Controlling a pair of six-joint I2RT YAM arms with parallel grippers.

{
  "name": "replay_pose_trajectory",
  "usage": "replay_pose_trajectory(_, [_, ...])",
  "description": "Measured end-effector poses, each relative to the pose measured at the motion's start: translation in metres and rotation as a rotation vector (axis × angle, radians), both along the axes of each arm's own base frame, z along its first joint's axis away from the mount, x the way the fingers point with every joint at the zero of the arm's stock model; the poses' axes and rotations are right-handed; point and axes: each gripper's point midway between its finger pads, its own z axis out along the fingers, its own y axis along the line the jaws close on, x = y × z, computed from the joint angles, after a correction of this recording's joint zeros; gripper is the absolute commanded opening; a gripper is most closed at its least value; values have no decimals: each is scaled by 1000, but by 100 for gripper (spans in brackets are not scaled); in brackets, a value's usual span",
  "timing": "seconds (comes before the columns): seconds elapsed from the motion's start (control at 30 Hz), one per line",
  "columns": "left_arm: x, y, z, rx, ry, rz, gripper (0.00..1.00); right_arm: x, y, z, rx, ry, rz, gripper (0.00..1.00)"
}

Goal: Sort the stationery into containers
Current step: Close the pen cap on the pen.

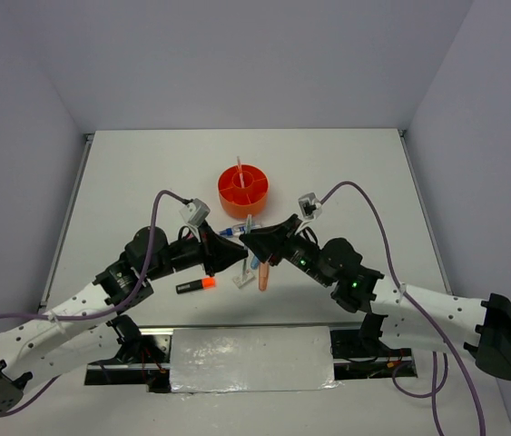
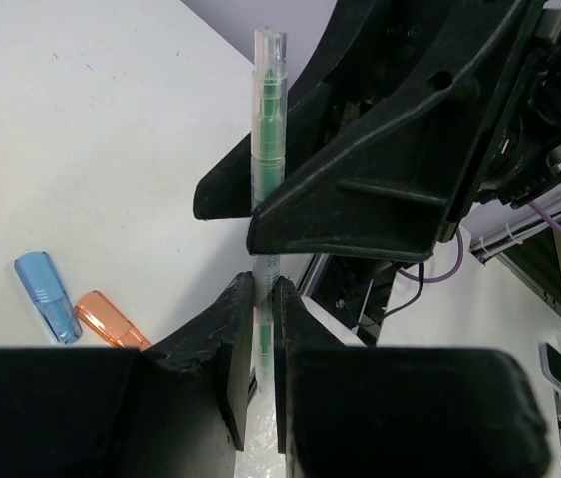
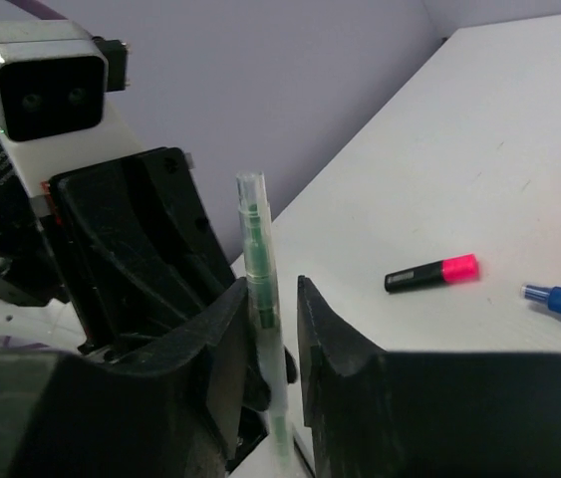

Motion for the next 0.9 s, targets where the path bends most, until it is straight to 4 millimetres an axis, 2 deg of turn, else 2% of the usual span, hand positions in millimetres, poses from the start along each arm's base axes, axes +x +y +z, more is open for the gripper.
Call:
replay_pose_trajectory(0.03, [0, 0, -1, 1, 1, -3, 0, 0, 1, 2, -2, -6, 2, 21])
replay_pose_trajectory(0.07, [0, -1, -1, 3, 3, -3, 0, 0, 3, 4, -1, -11, 8, 7])
replay_pose_trajectory(0.1, [0, -1, -2, 3, 3, -3, 0, 0, 4, 4, -12, -19, 10, 2])
replay_pose_trajectory(0.2, [1, 0, -2, 4, 4, 0, 14, 0, 5, 2, -17, -19, 15, 0])
replay_pose_trajectory(0.23, [1, 0, -2, 5, 5, 3, 27, 0, 5, 2, -17, -20, 18, 0])
replay_pose_trajectory(0.3, [1, 0, -2, 5, 5, 3, 39, -1, 6, 3, -14, -20, 21, 0])
replay_pose_trajectory(0.33, [1, 0, -3, 7, 2, 1, 40, -1, 6, 4, -7, -19, 27, 0])
replay_pose_trajectory(0.37, [1, -1, -3, 9, 5, -2, 39, -3, 7, 6, 2, -21, 36, 0])
replay_pose_trajectory(0.4, [1, -2, -5, 11, 9, -5, 27, -4, 7, 8, 10, -24, 41, 0])
replay_pose_trajectory(0.43, [0, -3, -6, 11, 18, -13, 22, -4, 8, 9, 12, -26, 44, 0])
replay_pose_trajectory(0.53, [0, -8, -7, 8, 18, -29, 15, -2, 7, 7, 5, -27, 37, 0])
replay_pose_trajectory(0.6, [2, -10, -8, 7, 18, -31, 1, 0, 6, 7, 1, -29, 29, 0])
replay_pose_trajectory(0.7, [4, -12, -9, 9, 20, -30, 0, 2, 5, 5, -8, -29, 20, 1])
replay_pose_trajectory(0.8, [4, -11, -8, 8, 19, -30, 0, 2, 4, 5, -5, -31, 22, 31])
replay_pose_trajectory(0.83, [4, -11, -8, 8, 16, -29, 0, 1, 5, 6, 0, -30, 27, 45])
replay_pose_trajectory(0.9, [3, -11, -8, 10, 15, -33, 0, -5, 7, 8, 13, -35, 57, 50])
